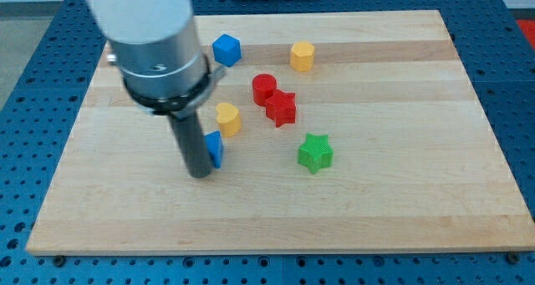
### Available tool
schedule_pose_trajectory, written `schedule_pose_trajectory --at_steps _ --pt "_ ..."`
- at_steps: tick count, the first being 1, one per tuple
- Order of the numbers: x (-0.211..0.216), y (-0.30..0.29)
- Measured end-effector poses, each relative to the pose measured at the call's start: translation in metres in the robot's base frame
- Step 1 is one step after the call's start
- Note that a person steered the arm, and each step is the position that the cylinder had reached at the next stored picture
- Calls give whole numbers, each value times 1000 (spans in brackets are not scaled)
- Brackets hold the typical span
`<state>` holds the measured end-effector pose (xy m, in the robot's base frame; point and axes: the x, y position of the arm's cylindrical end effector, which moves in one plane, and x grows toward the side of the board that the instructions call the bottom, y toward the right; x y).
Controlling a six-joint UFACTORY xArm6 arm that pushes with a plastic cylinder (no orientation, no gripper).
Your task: Push the blue triangle to the left of the red star
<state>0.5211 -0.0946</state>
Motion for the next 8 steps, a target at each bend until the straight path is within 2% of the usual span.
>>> schedule_pose_trajectory --at_steps 1,3,5,8 --pt "-13 2" --pt "-14 -47" --pt "-39 -20" --pt "-39 44"
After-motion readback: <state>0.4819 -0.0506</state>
